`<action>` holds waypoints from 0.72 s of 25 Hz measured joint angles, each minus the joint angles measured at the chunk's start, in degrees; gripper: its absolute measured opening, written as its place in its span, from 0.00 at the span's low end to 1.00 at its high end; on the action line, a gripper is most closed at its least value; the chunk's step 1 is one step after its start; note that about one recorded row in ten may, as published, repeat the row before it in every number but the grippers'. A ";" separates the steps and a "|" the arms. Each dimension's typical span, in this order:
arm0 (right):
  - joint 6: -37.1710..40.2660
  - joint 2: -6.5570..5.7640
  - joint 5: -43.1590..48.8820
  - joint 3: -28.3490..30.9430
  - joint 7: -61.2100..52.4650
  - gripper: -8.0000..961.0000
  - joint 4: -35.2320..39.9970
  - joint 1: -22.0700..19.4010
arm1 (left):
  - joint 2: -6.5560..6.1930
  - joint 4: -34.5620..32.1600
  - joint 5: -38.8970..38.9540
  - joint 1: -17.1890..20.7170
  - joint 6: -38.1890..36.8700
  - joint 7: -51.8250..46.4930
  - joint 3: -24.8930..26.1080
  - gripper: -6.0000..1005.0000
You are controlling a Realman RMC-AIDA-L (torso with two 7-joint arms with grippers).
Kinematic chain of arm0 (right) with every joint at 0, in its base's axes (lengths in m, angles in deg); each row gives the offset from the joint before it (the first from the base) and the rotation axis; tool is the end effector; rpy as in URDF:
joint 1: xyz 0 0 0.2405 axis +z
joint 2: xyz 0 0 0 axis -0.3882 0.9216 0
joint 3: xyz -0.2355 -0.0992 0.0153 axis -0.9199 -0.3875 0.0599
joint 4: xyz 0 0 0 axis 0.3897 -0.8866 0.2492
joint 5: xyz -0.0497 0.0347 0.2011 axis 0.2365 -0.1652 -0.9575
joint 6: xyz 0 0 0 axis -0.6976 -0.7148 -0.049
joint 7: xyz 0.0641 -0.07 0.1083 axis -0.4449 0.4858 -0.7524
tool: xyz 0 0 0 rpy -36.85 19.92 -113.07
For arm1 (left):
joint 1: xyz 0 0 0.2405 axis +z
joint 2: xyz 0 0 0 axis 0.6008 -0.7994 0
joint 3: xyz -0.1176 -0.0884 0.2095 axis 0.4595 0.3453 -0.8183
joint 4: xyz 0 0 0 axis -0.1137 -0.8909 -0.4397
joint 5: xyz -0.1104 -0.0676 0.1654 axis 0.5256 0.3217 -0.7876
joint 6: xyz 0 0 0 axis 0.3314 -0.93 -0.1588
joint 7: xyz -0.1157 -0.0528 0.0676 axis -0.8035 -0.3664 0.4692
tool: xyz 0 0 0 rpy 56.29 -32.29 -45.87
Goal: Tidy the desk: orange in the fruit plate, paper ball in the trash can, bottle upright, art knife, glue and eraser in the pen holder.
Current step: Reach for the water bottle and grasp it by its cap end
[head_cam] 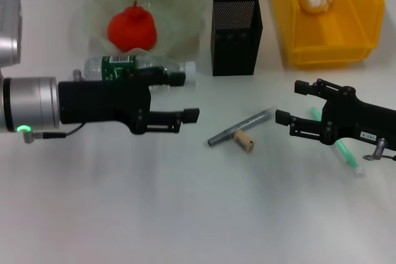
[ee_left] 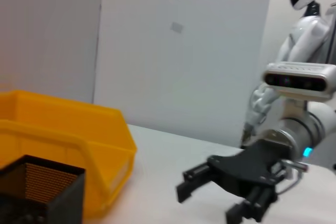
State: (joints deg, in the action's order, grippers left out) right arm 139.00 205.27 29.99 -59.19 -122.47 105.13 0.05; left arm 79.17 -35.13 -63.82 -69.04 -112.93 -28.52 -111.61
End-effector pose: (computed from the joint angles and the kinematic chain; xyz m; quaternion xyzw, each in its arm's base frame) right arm 0.3029 0.3015 -0.0200 -0.9152 0.1929 0.2706 0.2279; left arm -0.2337 0.3309 -0.0145 -0.9538 -0.1206 -0.2665 0.0687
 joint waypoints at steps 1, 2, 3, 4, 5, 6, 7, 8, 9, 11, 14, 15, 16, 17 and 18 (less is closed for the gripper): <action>-0.26 0.02 0.02 -0.02 0.19 0.85 -0.32 -0.01 | 0.19 -2.01 -0.05 -0.09 1.26 -1.24 0.00 0.77; -0.31 0.02 0.02 -0.01 0.20 0.85 -0.35 -0.02 | 0.29 -3.13 -0.08 -0.14 1.88 -1.88 -0.06 0.77; -0.38 0.03 0.03 0.03 0.21 0.85 -0.45 -0.03 | 0.38 -4.57 -0.12 -0.26 2.62 -2.70 -0.15 0.77; -0.45 0.03 0.04 0.11 0.21 0.85 -0.51 -0.03 | 0.49 -6.19 -0.29 -0.49 3.28 -3.71 -0.28 0.77; -0.45 0.03 0.04 0.11 0.21 0.85 -0.51 -0.03 | 0.49 -6.19 -0.29 -0.49 3.28 -3.71 -0.28 0.77; -0.72 0.03 0.05 0.22 0.22 0.85 -0.51 -0.04 | 0.60 -8.00 -0.80 -0.79 3.87 -4.94 -0.45 0.77; -0.72 0.03 0.05 0.22 0.22 0.85 -0.51 -0.04 | 0.60 -8.00 -0.80 -0.79 3.87 -4.94 -0.45 0.76; -0.83 0.06 0.06 0.22 0.22 0.85 -0.51 -0.05 | 1.07 -12.03 -3.30 -1.91 5.25 -8.06 -0.61 0.76; -0.95 0.08 0.07 0.24 0.23 0.85 -0.52 -0.05 | 1.30 -13.71 -5.10 -2.49 6.02 -9.53 -0.62 0.76; -1.02 0.13 0.07 0.42 0.22 0.85 -0.62 -0.06 | 1.63 -15.66 -7.73 -3.32 6.93 -11.43 -0.61 0.76; -1.02 0.14 0.06 0.49 0.19 0.85 -0.65 -0.11 | 3.05 -19.65 -17.03 -6.68 9.14 -16.18 -0.55 0.76; -1.02 0.16 0.06 0.50 0.08 0.85 -0.69 -0.15 | 3.53 -20.54 -19.97 -7.88 9.72 -17.41 -0.56 0.76; -1.02 0.20 0.05 0.51 0.00 0.85 -1.05 -0.19 | 4.04 -21.29 -24.24 -9.46 10.68 -19.08 -0.77 0.76; -1.02 0.20 0.05 0.51 0.00 0.85 -1.05 -0.19 | 4.13 -21.36 -25.45 -10.00 11.05 -19.52 -0.96 0.76; -1.02 0.22 -0.01 0.52 0.00 0.85 -1.32 -0.21 | 4.22 -21.42 -27.10 -10.69 11.58 -20.18 -1.26 0.76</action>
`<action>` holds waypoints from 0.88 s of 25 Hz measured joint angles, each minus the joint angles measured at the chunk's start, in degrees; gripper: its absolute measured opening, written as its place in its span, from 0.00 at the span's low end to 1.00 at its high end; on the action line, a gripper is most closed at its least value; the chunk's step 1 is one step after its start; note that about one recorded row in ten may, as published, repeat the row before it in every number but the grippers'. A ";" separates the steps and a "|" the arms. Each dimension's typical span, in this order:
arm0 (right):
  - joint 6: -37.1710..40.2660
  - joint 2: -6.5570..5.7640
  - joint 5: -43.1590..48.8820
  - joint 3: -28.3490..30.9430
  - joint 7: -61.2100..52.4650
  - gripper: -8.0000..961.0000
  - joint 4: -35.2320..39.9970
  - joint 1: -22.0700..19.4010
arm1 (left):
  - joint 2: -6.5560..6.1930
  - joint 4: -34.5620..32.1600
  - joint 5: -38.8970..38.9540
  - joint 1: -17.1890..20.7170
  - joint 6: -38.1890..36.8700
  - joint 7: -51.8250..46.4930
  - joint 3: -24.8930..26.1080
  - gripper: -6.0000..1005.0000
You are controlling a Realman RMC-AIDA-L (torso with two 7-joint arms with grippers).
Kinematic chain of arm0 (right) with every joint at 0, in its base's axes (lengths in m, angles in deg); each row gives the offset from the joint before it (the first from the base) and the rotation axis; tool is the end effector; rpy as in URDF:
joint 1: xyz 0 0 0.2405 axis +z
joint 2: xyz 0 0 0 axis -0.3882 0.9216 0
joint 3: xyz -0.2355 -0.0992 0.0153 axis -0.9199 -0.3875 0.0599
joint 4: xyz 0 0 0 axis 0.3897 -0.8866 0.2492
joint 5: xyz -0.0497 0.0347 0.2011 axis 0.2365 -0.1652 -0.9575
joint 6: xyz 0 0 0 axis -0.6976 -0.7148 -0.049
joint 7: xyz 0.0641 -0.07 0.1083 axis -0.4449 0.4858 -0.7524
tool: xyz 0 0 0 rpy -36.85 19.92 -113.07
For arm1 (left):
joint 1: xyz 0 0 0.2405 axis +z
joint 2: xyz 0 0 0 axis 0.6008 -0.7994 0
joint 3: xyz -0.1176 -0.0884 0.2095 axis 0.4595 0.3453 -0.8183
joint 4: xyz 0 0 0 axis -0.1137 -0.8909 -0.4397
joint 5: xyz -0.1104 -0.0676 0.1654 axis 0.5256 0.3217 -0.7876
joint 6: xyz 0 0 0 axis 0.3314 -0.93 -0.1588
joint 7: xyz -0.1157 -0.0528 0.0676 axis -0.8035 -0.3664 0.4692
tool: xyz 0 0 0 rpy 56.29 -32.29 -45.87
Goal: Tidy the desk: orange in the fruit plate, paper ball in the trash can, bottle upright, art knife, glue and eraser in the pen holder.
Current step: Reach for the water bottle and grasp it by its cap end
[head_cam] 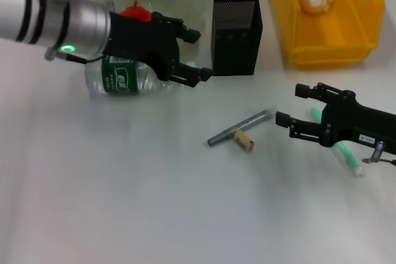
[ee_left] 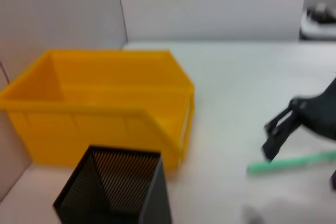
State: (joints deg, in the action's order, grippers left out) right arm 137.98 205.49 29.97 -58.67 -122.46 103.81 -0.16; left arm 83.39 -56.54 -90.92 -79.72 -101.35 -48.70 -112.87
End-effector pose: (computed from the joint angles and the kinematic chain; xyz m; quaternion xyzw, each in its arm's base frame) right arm 0.3070 0.2988 -0.0244 -0.9108 0.2093 0.2703 0.2317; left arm -0.1590 0.3994 -0.0151 -0.9895 -0.0375 -0.0586 0.1268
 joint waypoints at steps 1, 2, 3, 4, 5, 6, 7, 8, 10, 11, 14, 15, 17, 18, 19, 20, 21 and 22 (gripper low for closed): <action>0.00 0.00 -0.13 0.00 0.02 0.85 -0.30 0.00 | 0.04 0.14 -1.86 -0.94 0.85 -0.93 -0.81 0.76; 0.00 0.00 -0.19 0.00 0.06 0.85 -0.43 -0.01 | 0.05 0.24 -2.81 -1.41 1.55 -1.45 -1.54 0.75; 0.00 0.00 -0.25 0.01 0.09 0.85 -0.54 -0.01 | 0.08 0.35 -4.05 -2.09 2.88 -2.21 -2.95 0.75; 0.00 0.00 -0.28 0.03 0.10 0.85 -0.59 -0.01 | 0.10 0.41 -4.86 -2.36 4.04 -2.82 -4.34 0.75; 0.00 0.00 -0.30 0.05 0.11 0.85 -0.64 -0.01 | 0.13 0.46 -5.72 -2.60 5.46 -3.52 -5.92 0.75; 0.01 0.00 -0.31 0.08 0.11 0.85 -0.65 -0.01 | 0.14 0.50 -6.39 -2.74 6.86 -4.19 -7.43 0.75; 0.01 0.00 -0.32 0.09 0.10 0.85 -0.65 -0.01 | 0.17 0.55 -7.42 -2.85 9.38 -5.46 -10.38 0.75; 0.01 -0.01 -0.33 0.09 0.07 0.85 -0.67 -0.01 | 0.24 0.61 -8.34 -2.91 12.01 -6.54 -13.15 0.75; 0.01 -0.01 -0.35 0.09 0.01 0.85 -0.68 -0.01 | 0.28 0.65 -8.85 -2.92 13.53 -7.20 -14.70 0.75; 0.02 -0.02 -0.45 0.09 -0.06 0.85 -0.68 -0.01 | 0.35 0.85 -10.10 -2.92 16.76 -8.68 -17.65 0.75; 0.02 -0.02 -0.51 0.09 -0.12 0.85 -0.68 -0.01 | 0.39 1.96 -10.89 -2.93 20.42 -10.02 -21.07 0.74; 0.02 -0.02 -0.51 0.09 -0.12 0.85 -0.68 -0.01 | 0.43 2.62 -10.94 -2.98 21.46 -10.13 -22.07 0.74; 0.02 -0.01 -0.53 0.09 -0.16 0.85 -0.68 -0.01 | 0.44 3.49 -10.96 -3.24 22.54 -10.20 -22.86 0.74; 0.02 -0.02 -0.58 0.09 -0.17 0.85 -0.68 -0.01 | 0.45 4.21 -11.04 -3.52 23.21 -10.23 -23.36 0.74; 0.02 -0.02 -0.58 0.09 -0.17 0.85 -0.68 -0.01 | 0.45 4.21 -11.04 -3.52 23.21 -10.23 -23.36 0.74; 0.02 -0.02 -0.58 0.09 -0.18 0.85 -0.68 -0.01 | 0.48 5.74 -11.59 -4.19 24.45 -10.26 -24.03 0.74; 0.02 -0.01 -0.60 0.09 -0.24 0.85 -0.68 0.01 | 0.57 6.94 -12.78 -4.63 25.91 -10.27 -24.26 0.74; 0.02 -0.01 -0.60 0.09 -0.24 0.85 -0.68 0.01 | 0.57 6.94 -12.78 -4.63 25.91 -10.27 -24.26 0.74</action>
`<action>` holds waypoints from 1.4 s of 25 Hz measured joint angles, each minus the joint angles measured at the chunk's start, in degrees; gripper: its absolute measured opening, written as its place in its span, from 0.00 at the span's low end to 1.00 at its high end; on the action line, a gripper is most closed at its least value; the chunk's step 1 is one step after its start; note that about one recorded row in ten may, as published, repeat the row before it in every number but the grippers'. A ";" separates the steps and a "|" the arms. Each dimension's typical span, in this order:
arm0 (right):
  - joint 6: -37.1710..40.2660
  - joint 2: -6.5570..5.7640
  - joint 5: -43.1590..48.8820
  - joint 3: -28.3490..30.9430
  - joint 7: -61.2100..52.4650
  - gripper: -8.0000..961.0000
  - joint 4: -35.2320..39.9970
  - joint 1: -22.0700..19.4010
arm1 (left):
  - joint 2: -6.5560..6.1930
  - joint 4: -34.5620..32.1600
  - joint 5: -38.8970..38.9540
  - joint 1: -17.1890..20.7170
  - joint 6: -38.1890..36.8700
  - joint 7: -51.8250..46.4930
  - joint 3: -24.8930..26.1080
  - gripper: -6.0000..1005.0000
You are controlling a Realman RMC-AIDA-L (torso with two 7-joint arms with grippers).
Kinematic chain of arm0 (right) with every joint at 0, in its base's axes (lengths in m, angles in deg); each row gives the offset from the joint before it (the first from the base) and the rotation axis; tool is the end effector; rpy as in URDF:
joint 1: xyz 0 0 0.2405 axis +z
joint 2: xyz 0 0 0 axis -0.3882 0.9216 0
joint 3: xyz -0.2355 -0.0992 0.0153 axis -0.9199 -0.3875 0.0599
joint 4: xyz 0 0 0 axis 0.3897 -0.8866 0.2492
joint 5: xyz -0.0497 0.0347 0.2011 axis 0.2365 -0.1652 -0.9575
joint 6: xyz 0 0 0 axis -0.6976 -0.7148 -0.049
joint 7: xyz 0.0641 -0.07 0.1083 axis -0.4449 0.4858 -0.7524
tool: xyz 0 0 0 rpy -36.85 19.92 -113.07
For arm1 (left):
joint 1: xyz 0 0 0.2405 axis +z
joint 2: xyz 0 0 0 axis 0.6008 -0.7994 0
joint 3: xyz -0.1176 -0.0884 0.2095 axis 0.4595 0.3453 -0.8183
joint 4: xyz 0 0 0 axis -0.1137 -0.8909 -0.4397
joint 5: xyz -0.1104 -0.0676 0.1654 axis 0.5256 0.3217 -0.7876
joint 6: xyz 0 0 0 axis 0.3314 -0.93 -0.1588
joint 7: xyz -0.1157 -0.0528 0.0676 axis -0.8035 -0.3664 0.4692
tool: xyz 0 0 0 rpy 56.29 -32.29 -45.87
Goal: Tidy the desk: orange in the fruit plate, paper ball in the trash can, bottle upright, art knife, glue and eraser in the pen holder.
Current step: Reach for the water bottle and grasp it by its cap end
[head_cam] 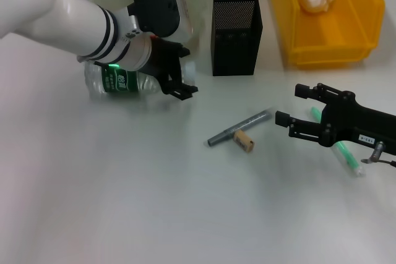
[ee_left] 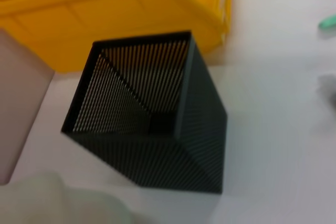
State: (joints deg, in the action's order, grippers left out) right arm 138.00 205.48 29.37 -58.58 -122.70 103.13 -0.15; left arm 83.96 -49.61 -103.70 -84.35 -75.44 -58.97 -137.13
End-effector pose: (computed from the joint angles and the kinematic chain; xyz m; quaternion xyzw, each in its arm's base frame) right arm 0.3071 0.2982 -0.0252 -0.9072 0.2167 0.2761 0.2319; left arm -0.1664 0.4209 -0.0766 -0.9699 0.0395 0.1323 0.2004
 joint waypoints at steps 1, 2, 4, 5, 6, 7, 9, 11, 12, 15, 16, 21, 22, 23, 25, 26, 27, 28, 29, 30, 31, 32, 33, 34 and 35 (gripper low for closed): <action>0.01 0.02 -0.04 0.00 -0.05 0.85 0.00 0.02 | 0.03 0.42 -0.35 -0.16 0.64 0.00 -0.21 0.74; 0.01 0.02 -0.04 0.00 -0.05 0.85 0.00 0.02 | 0.03 0.89 -0.57 -0.37 1.27 -0.01 -0.52 0.74; 0.10 0.07 -0.09 0.07 -0.09 0.85 0.00 0.13 | 0.07 1.93 -0.77 -0.87 2.32 -0.04 -1.53 0.73; 0.10 0.07 -0.09 0.07 -0.09 0.85 0.00 0.13 | 0.07 1.93 -0.77 -0.87 2.32 -0.04 -1.53 0.73; 0.15 0.07 -0.11 0.08 -0.13 0.85 0.00 0.22 | 0.09 2.36 -0.89 -1.01 2.85 -0.06 -1.94 0.73; 0.15 0.07 -0.11 0.08 -0.13 0.85 0.00 0.22 | 0.11 2.56 -0.96 -1.07 3.10 -0.06 -2.16 0.73; 0.24 0.09 -0.16 0.11 -0.15 0.85 0.00 0.29 | 0.13 2.75 -1.02 -1.12 3.31 -0.05 -2.42 0.73; 0.33 0.09 -0.21 0.17 -0.17 0.85 0.01 0.32 | 0.14 2.79 -1.08 -1.14 3.76 0.19 -3.03 0.73; 0.33 0.09 -0.21 0.17 -0.17 0.85 0.01 0.32 | 0.14 2.80 -1.10 -1.15 3.97 0.39 -3.34 0.73; 0.35 0.09 -0.27 0.17 -0.23 0.85 0.01 0.39 | 0.14 2.81 -1.11 -1.16 4.24 0.57 -3.66 0.73; 0.35 0.09 -0.28 0.18 -0.26 0.85 0.01 0.40 | 0.14 2.81 -1.11 -1.16 4.24 0.57 -3.66 0.73; 0.41 0.09 -0.47 0.25 -0.27 0.85 0.01 0.40 | 0.14 3.54 -1.14 -1.27 7.24 0.11 -6.64 0.72; 0.41 0.09 -0.47 0.25 -0.27 0.85 0.01 0.40 | 0.14 3.56 -1.14 -1.28 7.40 0.11 -6.66 0.72; 0.43 0.09 -0.57 0.26 -0.27 0.85 0.01 0.36 | 0.14 3.58 -1.14 -1.28 7.58 0.10 -6.68 0.72; 0.46 0.09 -0.69 0.27 -0.27 0.85 0.01 0.23 | 0.14 3.58 -1.18 -1.28 7.75 0.10 -6.68 0.72; 0.48 0.09 -0.72 0.27 -0.27 0.85 -0.02 0.18 | 0.14 3.62 -1.75 -1.27 8.12 0.01 -6.70 0.72; 0.48 0.09 -0.72 0.27 -0.27 0.85 -0.02 0.18 | 0.14 3.67 -2.14 -1.28 8.27 -0.07 -6.70 0.72; 0.48 0.09 -0.73 0.27 -0.28 0.85 -0.04 0.16 | 0.14 3.74 -2.44 -1.28 8.39 -0.15 -6.71 0.68; 0.54 0.09 -0.74 0.26 -0.31 0.85 -0.07 0.16 | 0.14 4.05 -2.84 -1.46 8.69 -0.30 -6.73 0.64; 0.54 0.09 -0.74 0.26 -0.31 0.85 -0.07 0.16 | 0.14 4.12 -2.87 -1.49 8.76 -0.30 -6.73 0.64; 0.58 0.09 -0.74 0.28 -0.34 0.85 -0.08 0.15 | 0.14 4.31 -2.92 -1.60 9.03 -0.31 -6.74 0.63; 0.58 0.09 -0.74 0.28 -0.34 0.85 -0.08 0.15 | 0.14 4.31 -2.92 -1.60 9.03 -0.31 -6.74 0.63; 0.59 0.09 -0.74 0.40 -0.35 0.85 -0.09 0.15 | 0.14 4.36 -2.95 -1.63 9.16 -0.31 -6.74 0.62; 0.59 0.09 -0.74 0.52 -0.35 0.85 -0.08 0.15 | 0.14 4.38 -3.03 -1.63 9.20 -0.33 -6.80 0.62; 0.60 0.09 -0.74 0.65 -0.36 0.85 -0.08 0.15 | 0.14 4.40 -3.07 -1.63 9.20 -0.35 -6.86 0.61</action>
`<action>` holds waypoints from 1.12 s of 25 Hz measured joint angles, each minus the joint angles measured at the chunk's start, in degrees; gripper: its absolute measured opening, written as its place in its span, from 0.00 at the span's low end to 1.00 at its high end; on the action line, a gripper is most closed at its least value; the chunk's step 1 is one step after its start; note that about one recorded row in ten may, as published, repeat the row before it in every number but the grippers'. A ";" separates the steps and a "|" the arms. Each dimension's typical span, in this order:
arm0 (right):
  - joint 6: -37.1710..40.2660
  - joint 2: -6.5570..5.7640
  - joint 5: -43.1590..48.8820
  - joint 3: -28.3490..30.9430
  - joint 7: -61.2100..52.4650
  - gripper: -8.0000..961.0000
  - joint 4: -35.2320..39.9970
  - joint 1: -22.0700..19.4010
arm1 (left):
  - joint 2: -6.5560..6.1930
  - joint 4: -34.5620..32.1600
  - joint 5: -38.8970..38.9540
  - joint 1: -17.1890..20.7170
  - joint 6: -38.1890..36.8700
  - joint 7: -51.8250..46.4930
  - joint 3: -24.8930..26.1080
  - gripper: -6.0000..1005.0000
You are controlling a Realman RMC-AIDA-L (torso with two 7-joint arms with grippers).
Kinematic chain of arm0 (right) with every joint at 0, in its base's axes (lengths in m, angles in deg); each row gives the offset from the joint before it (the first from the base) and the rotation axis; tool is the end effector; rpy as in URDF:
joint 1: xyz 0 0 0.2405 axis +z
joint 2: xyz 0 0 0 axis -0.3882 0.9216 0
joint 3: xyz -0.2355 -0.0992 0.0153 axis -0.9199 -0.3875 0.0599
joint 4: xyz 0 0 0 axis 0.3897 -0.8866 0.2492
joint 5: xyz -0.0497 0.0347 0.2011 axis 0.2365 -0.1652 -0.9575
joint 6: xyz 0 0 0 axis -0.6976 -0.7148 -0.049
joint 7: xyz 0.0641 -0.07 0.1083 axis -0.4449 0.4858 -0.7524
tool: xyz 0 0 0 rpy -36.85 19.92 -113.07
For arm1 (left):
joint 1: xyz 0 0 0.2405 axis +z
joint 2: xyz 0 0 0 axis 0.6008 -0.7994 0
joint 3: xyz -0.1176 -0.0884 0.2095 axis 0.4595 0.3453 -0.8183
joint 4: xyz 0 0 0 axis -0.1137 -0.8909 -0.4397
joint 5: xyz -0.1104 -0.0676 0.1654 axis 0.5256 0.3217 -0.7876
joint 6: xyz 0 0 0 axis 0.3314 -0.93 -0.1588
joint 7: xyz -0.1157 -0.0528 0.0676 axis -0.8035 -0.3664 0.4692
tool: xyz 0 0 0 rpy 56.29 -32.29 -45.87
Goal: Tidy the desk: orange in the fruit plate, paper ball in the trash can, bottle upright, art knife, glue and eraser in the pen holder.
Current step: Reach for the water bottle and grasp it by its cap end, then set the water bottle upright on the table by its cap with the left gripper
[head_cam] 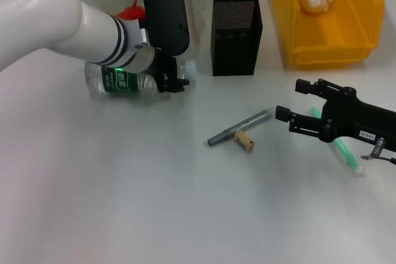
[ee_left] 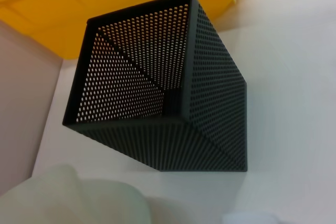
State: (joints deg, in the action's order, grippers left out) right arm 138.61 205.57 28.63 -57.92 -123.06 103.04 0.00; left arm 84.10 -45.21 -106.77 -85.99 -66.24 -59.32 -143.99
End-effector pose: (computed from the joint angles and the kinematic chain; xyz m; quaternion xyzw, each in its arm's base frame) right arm 0.3047 0.2996 -0.0232 -0.9021 0.2196 0.2880 0.2346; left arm -0.1734 0.4276 -0.0900 -0.9522 0.0948 0.1780 0.2296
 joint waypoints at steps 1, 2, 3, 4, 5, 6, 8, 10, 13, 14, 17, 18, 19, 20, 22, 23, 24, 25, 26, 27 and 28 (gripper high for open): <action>0.00 0.00 0.00 0.02 -0.03 0.85 0.00 0.00 | 0.00 0.03 -0.08 0.00 0.01 -0.05 -0.21 0.61; 0.01 0.00 0.00 0.03 -0.06 0.85 0.00 0.00 | 0.00 0.05 -0.13 0.00 0.03 -0.10 -0.46 0.60; 0.01 0.00 0.00 0.03 -0.15 0.85 0.00 0.00 | 0.00 0.05 -0.14 0.00 0.05 -0.14 -0.78 0.60; 0.01 0.00 0.00 0.03 -0.22 0.85 0.00 0.00 | -0.01 0.05 -0.14 0.00 0.10 -0.19 -0.96 0.59; 0.01 0.00 0.00 0.04 -0.30 0.85 0.00 0.00 | 0.00 0.05 -0.17 0.00 0.15 -0.28 -1.20 0.59; 0.01 0.00 0.00 0.05 -0.46 0.85 0.00 0.02 | 0.00 0.05 -0.19 -0.02 0.31 -0.48 -1.55 0.58; 0.01 0.00 0.00 0.05 -0.48 0.85 0.00 0.05 | 0.00 0.05 -0.26 -0.10 0.76 -1.17 -2.37 0.58; 0.01 0.00 0.00 0.05 -0.52 0.85 0.00 0.07 | 0.00 0.05 -0.38 -0.15 1.30 -1.98 -3.45 0.58; 0.01 0.00 0.00 0.05 -0.56 0.85 0.00 0.09 | 0.00 0.05 -0.43 -0.17 1.70 -2.43 -4.15 0.53; 0.01 0.00 0.00 0.05 -0.60 0.85 0.00 0.09 | 0.00 -0.03 -0.44 -0.17 1.63 -2.51 -4.18 0.51; 0.01 0.00 0.00 0.09 -0.68 0.85 0.00 0.08 | -0.01 -0.24 -0.44 -0.17 1.40 -2.81 -4.20 0.45; 0.00 0.00 0.00 0.11 -0.68 0.85 0.00 0.06 | -0.01 -0.24 -0.44 -0.17 1.40 -2.81 -4.20 0.45; 0.00 0.00 0.00 0.13 -0.69 0.85 0.00 0.04 | -0.01 -2.83 -0.44 0.45 -1.45 -5.63 -4.11 0.45; 0.00 0.00 0.00 0.13 -0.69 0.85 0.00 0.04 | -0.01 -2.83 -0.44 0.45 -1.45 -5.63 -4.11 0.45; 0.00 0.00 0.00 0.15 -0.70 0.85 0.00 0.03 | -0.17 -6.14 -0.45 1.89 -4.02 -7.53 -3.68 0.45; 0.00 0.00 0.00 0.17 -0.70 0.85 0.00 0.06 | -0.24 -7.36 -0.44 2.47 -4.80 -8.14 -3.60 0.45; 0.00 0.00 0.00 0.20 -0.71 0.85 0.00 0.09 | -0.27 -8.41 -0.44 3.05 -5.52 -8.71 -3.43 0.45; 0.00 0.00 0.00 0.21 -0.71 0.85 0.00 0.13 | -0.30 -9.28 -0.43 3.48 -6.22 -9.18 -3.24 0.45; 0.00 0.00 0.00 0.22 -0.71 0.85 0.00 0.16 | -0.36 -10.65 -0.30 4.26 -7.27 -9.65 -2.75 0.45; 0.00 0.00 0.00 0.23 -0.71 0.85 0.00 0.23 | -0.37 -11.46 -0.26 4.70 -7.98 -9.80 -2.20 0.45; 0.00 0.00 0.00 0.23 -0.71 0.85 0.00 0.29 | -0.37 -12.72 -0.08 5.38 -9.22 -9.99 -1.20 0.45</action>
State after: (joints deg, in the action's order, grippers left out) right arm 138.61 205.57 28.63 -57.70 -123.77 103.04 0.29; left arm 83.73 -57.93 -106.85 -80.60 -75.45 -69.30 -145.19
